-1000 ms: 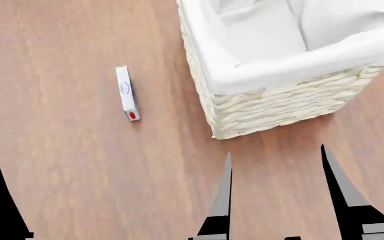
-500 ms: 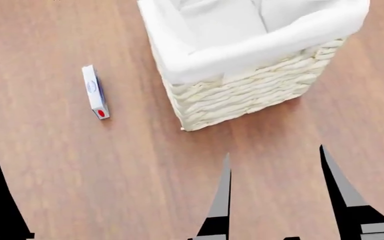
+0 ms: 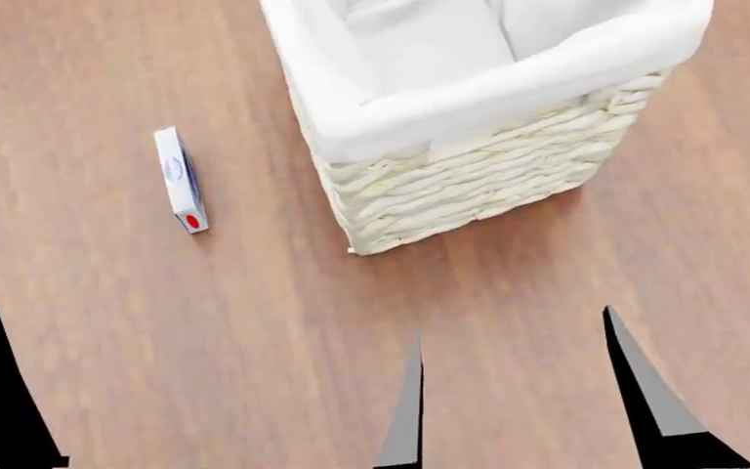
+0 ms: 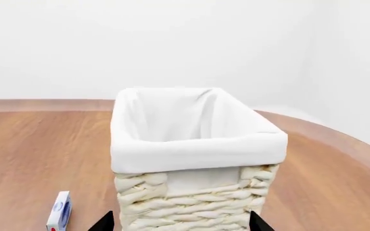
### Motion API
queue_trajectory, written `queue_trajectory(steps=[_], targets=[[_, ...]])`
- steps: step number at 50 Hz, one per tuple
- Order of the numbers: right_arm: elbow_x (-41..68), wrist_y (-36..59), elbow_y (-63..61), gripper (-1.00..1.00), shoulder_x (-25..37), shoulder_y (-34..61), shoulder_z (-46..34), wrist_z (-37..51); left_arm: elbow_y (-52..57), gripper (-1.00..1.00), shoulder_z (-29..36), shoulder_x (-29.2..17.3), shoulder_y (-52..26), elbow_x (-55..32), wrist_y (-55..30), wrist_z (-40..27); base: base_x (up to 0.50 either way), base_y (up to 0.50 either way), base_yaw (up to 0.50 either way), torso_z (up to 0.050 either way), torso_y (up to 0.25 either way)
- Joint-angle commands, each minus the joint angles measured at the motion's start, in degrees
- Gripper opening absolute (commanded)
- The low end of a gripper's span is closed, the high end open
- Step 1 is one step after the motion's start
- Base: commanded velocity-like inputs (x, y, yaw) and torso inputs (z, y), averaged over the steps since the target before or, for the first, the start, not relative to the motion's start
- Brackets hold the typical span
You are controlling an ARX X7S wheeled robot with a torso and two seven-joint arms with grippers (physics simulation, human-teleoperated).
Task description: Pick up the alphabet soup and the cream cheese box, and put them in the basket.
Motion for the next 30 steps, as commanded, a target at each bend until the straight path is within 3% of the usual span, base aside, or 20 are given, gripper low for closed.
queue_trajectory(steps=[1, 6, 13, 30], targets=[[8.38, -9.14, -1.23, 1.00, 16.34, 9.92, -20.33, 20.67, -0.20, 1.00, -0.10, -0.29, 0.07, -0.83, 0.39, 0.08, 0.00, 0.00, 0.00, 0.000, 0.000], [8.17, -12.62, -1.28, 1.00, 20.07, 14.82, -29.51, 25.68, -0.11, 1.00, -0.23, -0.43, 0.67, -0.93, 0.92, 0.01, 0.00, 0.00, 0.00, 0.000, 0.000], [7.66, -18.59, -1.27, 1.00, 24.31, 27.02, -48.96, 34.37, -0.12, 1.00, -0.23, -0.56, 0.85, -1.27, 1.35, 0.07, 0.00, 0.00, 0.00, 0.000, 0.000], [6.50, -22.71, -0.45, 1.00, 25.84, 24.43, -54.63, 37.52, -1.97, 1.00, -0.05, -0.59, 0.49, -1.75, 2.17, 0.31, 0.00, 0.00, 0.00, 0.000, 0.000]])
